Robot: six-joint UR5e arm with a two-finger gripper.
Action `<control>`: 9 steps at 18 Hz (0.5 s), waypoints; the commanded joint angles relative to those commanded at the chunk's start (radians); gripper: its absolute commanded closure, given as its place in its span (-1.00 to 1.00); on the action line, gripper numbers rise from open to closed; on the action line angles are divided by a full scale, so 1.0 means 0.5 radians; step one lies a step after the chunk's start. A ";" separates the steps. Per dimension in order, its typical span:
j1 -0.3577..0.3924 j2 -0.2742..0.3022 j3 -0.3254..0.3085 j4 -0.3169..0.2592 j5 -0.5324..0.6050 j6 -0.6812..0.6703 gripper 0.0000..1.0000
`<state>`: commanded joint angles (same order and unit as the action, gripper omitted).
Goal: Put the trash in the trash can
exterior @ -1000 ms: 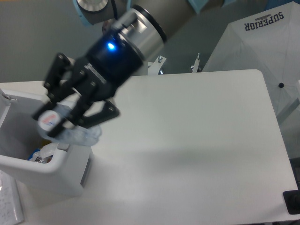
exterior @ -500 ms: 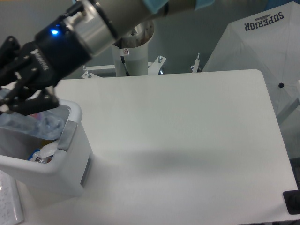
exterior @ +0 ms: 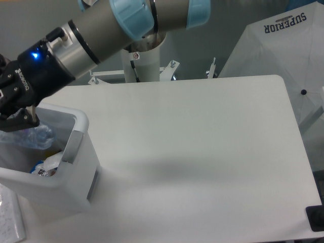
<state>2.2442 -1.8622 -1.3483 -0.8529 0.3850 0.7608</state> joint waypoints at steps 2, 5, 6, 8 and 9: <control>0.000 -0.006 -0.015 0.000 0.000 0.003 -1.00; 0.043 -0.006 -0.034 0.000 0.000 0.003 -1.00; 0.095 -0.006 -0.037 0.000 0.000 0.006 -1.00; 0.181 -0.006 -0.034 -0.003 0.018 0.006 -1.00; 0.230 -0.003 -0.040 -0.003 0.018 0.003 -1.00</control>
<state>2.3590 -1.8638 -1.3683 -0.8544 0.3942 0.7624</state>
